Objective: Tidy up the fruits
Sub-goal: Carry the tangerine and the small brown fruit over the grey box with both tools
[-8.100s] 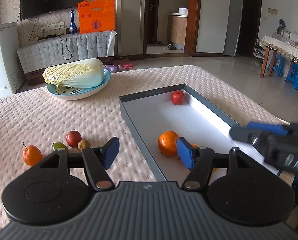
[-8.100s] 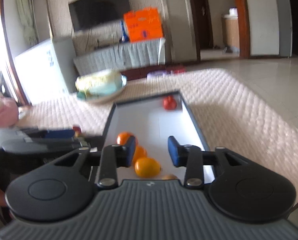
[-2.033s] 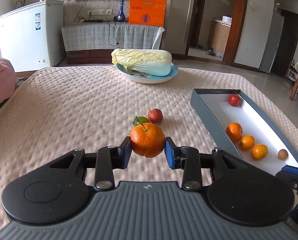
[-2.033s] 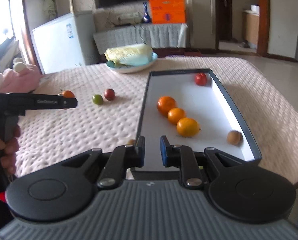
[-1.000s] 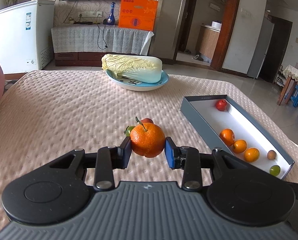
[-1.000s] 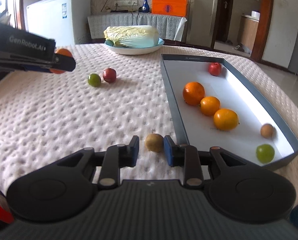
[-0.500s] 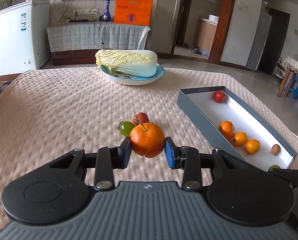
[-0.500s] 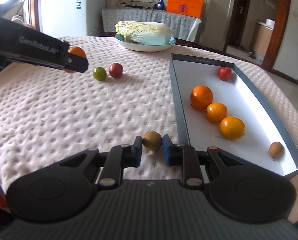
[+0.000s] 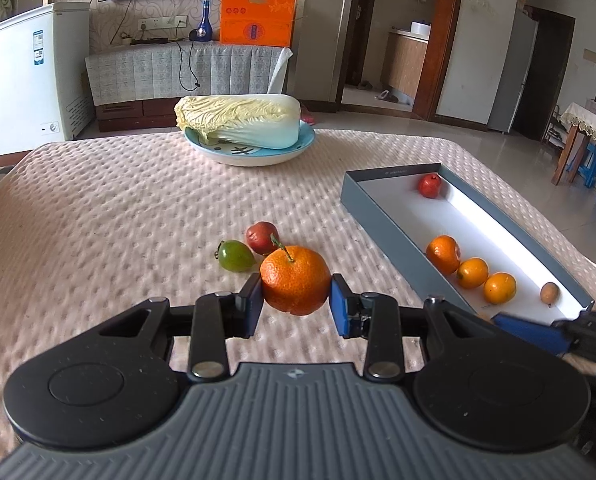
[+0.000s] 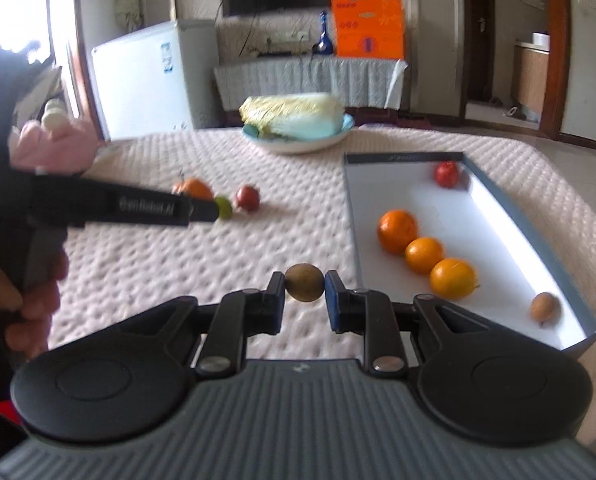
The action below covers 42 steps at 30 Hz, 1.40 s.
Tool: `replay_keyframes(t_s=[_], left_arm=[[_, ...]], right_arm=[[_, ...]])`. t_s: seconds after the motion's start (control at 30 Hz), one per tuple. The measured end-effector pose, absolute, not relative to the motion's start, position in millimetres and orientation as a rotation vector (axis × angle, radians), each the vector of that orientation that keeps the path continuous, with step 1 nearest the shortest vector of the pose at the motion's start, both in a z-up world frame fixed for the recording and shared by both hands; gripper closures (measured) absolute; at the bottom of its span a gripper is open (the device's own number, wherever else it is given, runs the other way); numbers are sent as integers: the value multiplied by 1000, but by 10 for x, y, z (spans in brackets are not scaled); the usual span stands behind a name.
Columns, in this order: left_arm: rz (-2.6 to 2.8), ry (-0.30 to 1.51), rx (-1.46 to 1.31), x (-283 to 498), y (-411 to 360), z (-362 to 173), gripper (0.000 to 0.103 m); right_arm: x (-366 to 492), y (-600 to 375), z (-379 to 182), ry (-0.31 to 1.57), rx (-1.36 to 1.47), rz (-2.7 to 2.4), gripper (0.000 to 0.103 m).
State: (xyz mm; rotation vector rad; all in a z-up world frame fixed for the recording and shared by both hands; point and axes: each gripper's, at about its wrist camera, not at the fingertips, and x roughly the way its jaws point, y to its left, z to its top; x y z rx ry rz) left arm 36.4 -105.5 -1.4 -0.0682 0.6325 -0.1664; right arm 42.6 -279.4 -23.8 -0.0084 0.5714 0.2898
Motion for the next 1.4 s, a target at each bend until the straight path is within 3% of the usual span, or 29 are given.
replay_keyframes(t_s=[0.33, 0.93, 1.4], left_arm=[[-201, 623, -54, 383, -1296, 18, 62], [-212, 615, -48, 363, -1337, 50, 62], [-262, 604, -39, 337, -1505, 83, 62]], right_arm=[[412, -3129, -192, 564, 18, 201, 79], [532, -3119, -458, 733, 91, 220, 79], [426, -3123, -305, 676, 59, 231, 79]])
